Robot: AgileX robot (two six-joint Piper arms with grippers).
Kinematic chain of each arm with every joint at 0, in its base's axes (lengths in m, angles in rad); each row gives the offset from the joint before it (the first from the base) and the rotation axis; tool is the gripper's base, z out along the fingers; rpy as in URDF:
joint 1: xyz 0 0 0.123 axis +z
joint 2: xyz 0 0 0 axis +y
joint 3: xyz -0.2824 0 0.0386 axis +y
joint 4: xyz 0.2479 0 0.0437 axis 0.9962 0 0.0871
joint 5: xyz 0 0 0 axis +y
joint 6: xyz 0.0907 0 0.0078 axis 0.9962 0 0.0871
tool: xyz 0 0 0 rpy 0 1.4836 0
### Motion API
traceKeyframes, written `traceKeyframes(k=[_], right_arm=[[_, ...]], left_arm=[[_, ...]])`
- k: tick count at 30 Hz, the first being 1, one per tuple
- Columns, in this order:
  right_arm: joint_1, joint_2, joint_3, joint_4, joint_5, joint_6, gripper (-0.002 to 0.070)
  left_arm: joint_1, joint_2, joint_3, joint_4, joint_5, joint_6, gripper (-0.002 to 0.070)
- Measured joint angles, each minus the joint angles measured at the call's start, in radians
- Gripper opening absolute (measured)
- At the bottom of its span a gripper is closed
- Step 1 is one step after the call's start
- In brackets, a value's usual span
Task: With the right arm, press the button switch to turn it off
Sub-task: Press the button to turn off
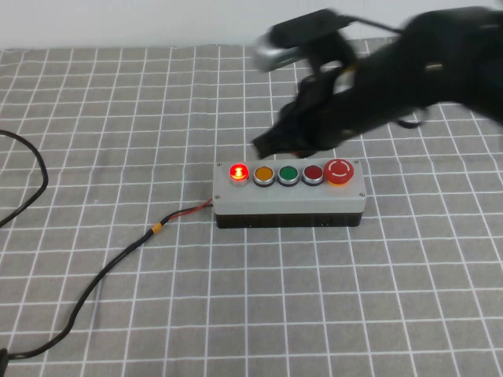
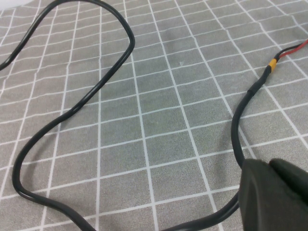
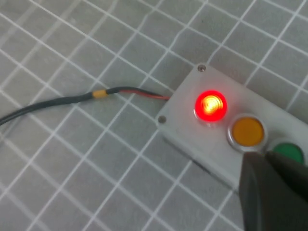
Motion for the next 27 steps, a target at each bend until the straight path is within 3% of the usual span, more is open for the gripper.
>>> traceKeyframes(k=[12,27], right_arm=[[0.036,0.28,-0.274,-0.064,0.035,0.086,-0.0016],[0.048,0.354,-0.285,-0.088,0.017,0.086,-0.0016]], left_arm=[[0.0,0.0,0.0,0.0,0.0,0.0,-0.0003],[0.0,0.0,0.0,0.0,0.0,0.0,-0.0003]])
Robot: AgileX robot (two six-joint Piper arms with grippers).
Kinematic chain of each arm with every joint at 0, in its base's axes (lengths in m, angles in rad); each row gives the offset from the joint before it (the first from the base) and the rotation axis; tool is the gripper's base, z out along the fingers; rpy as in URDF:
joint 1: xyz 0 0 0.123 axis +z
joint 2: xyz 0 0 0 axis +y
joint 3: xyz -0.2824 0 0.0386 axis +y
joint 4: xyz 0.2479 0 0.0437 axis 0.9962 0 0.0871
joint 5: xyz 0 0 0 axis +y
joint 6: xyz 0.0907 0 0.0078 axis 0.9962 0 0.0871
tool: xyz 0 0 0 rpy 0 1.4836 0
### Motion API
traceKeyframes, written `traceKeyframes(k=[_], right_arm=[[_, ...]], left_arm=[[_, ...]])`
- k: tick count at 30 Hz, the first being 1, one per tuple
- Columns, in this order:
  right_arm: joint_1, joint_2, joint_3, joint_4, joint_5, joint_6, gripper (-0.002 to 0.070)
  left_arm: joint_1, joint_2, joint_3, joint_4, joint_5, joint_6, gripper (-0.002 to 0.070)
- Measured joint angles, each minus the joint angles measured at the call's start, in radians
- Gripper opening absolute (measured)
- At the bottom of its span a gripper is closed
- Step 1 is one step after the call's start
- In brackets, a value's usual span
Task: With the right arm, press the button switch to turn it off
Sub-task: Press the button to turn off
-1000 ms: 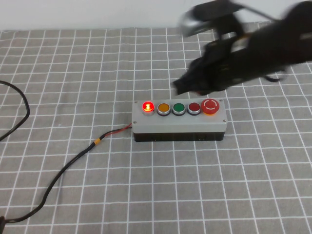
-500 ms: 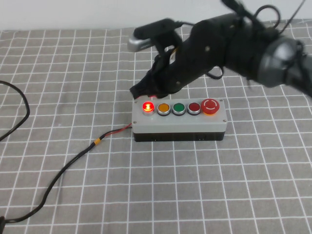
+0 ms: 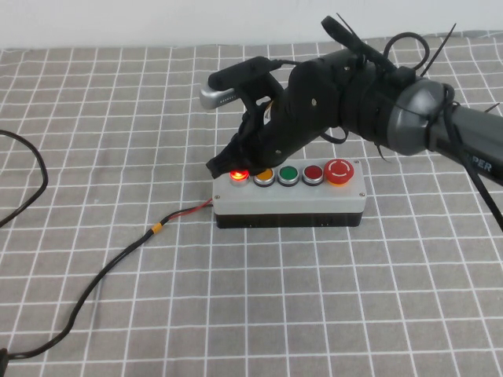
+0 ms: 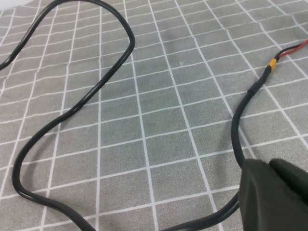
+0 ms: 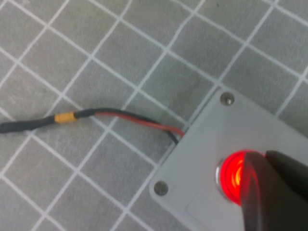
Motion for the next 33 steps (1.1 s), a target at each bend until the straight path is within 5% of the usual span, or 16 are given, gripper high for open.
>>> traceKeyframes(k=[23,33], right_arm=[[0.0,0.066,-0.038,-0.006,-0.011,0.049,-0.0016],[0.002,-0.082,-0.004,-0.07,-0.027,0.078,-0.0016]], left_arm=[[0.0,0.0,0.0,0.0,0.0,0.0,-0.0003],[0.0,0.0,0.0,0.0,0.0,0.0,-0.0003]])
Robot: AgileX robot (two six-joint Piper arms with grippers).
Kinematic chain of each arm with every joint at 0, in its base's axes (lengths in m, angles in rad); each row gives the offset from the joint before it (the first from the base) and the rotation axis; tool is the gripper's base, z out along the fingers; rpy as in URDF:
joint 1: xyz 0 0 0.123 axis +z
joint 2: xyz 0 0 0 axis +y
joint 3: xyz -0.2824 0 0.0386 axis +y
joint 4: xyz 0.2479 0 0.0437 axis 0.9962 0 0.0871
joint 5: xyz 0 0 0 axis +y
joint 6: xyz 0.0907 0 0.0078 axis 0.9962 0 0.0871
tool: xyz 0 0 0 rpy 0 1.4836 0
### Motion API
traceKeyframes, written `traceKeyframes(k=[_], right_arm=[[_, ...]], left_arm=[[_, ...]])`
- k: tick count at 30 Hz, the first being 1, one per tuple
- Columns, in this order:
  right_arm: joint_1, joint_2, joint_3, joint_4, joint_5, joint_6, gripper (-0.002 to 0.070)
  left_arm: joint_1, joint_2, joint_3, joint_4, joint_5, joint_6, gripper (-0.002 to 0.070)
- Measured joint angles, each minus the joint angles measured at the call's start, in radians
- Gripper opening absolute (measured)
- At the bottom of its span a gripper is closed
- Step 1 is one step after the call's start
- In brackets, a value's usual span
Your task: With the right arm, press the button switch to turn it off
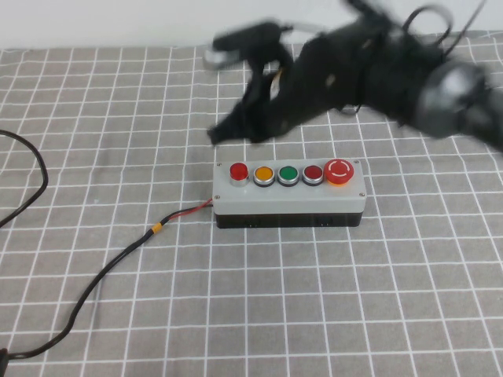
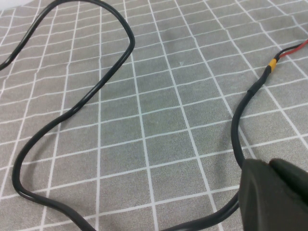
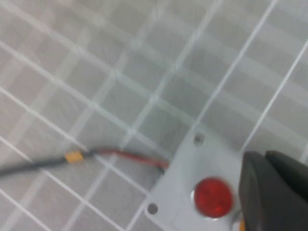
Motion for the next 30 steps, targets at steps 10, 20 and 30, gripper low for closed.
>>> traceKeyframes(k=[10,20,30], right_arm=[[0.0,-0.36,0.012,-0.171,0.141,-0.006,-0.0016],[0.0,-0.765,0.468,-0.182,0.037,-0.017,-0.0016],[0.0,-1.196,0.946,-0.124,-0.085,-0.017,-0.0016]], left_arm=[[0.0,0.0,0.0,-0.008,0.0,0.0,-0.0003],[0.0,0.0,0.0,-0.026,0.0,0.0,-0.0003],[0.0,0.0,0.0,-0.026,0.0,0.0,-0.0003]])
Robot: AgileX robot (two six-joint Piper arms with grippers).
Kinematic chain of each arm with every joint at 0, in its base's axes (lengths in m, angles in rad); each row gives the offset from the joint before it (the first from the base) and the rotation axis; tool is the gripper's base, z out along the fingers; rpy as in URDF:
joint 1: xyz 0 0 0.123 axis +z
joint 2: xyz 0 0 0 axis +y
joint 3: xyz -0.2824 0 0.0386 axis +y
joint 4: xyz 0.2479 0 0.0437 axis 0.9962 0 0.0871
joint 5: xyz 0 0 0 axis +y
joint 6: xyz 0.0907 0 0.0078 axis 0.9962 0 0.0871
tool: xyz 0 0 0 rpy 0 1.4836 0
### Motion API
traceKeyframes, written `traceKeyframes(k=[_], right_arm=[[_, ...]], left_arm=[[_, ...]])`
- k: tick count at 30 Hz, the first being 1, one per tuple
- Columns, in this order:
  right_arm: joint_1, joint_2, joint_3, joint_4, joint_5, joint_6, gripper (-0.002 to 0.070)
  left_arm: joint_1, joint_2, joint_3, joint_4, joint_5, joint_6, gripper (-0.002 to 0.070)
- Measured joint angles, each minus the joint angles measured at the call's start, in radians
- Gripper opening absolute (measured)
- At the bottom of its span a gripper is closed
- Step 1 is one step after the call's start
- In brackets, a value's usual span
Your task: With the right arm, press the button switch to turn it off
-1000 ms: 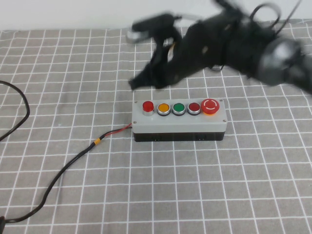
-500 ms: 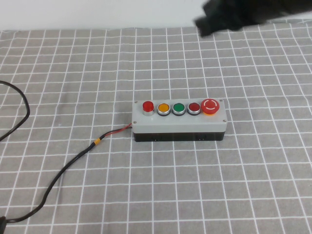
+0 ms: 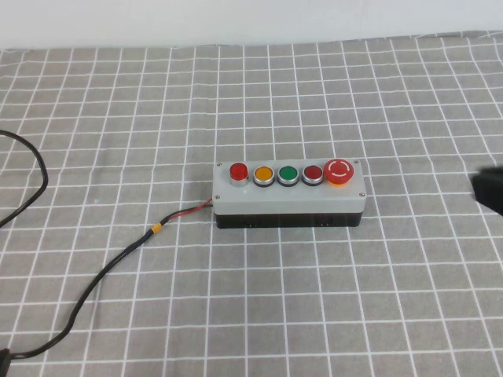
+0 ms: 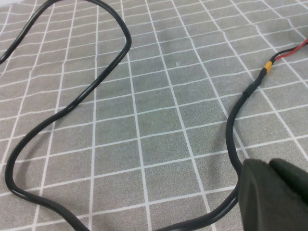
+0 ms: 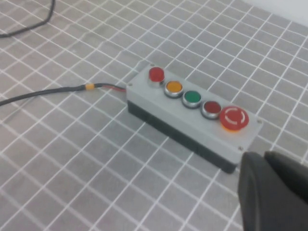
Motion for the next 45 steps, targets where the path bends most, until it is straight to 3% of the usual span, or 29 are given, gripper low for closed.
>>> traceKeyframes(k=[12,21,34,45], right_arm=[[0.0,-0.221,0.023,0.077,0.24,0.0,-0.0016],[-0.012,-0.236,0.039,0.103,0.245,-0.034,-0.0016],[-0.464,-0.663,0.459,0.049,-0.165,-0.078,-0.0016],[-0.549,-0.821,0.848,0.098,-0.22,-0.078,-0.0016]], left_arm=[[0.0,0.0,0.0,0.0,0.0,0.0,-0.0003],[0.0,0.0,0.0,0.0,0.0,0.0,-0.0003],[0.0,0.0,0.0,0.0,0.0,0.0,-0.0003],[0.0,0.0,0.0,0.0,0.002,0.0,-0.0003]])
